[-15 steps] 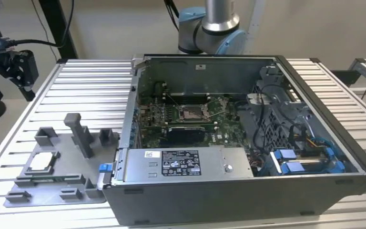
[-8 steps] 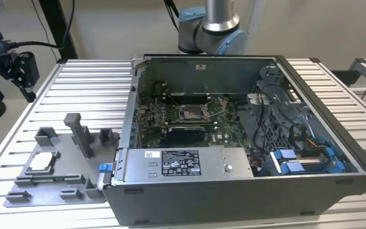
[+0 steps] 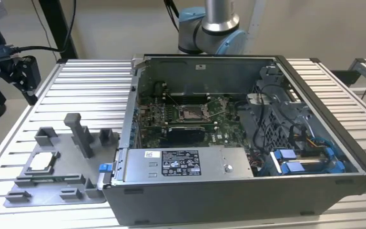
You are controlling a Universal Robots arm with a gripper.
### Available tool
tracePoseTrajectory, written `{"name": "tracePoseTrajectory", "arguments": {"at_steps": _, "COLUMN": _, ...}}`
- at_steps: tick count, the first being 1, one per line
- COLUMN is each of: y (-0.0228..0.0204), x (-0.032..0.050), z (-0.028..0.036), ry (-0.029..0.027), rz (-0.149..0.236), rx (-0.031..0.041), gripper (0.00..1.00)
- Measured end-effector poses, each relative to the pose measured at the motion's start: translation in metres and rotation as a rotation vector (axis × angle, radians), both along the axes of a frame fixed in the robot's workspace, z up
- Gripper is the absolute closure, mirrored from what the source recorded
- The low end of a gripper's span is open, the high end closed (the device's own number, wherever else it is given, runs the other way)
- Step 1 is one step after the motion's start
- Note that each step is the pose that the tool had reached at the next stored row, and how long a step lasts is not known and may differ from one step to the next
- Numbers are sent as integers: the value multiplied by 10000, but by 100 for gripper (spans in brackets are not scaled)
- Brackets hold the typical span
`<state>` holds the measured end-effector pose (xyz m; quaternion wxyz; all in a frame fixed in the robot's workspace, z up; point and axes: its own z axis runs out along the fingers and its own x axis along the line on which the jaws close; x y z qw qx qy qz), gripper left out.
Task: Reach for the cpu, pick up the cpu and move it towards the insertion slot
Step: 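Pick up the cpu and move it towards the insertion slot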
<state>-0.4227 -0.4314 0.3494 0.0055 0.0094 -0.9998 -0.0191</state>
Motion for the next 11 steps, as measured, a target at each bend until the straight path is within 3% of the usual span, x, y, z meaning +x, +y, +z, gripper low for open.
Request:
{"name": "tracePoseTrajectory", "arguments": {"at_steps": 5, "y": 0, "x": 0, "z": -32, "ry": -2, "rz": 0, "rx": 2, "gripper": 0}}
{"name": "tracePoseTrajectory", "arguments": {"at_steps": 11, "y": 0, "x": -2, "z": -138, "ry": -1, "rz": -1, "rx": 0, "gripper": 0}}
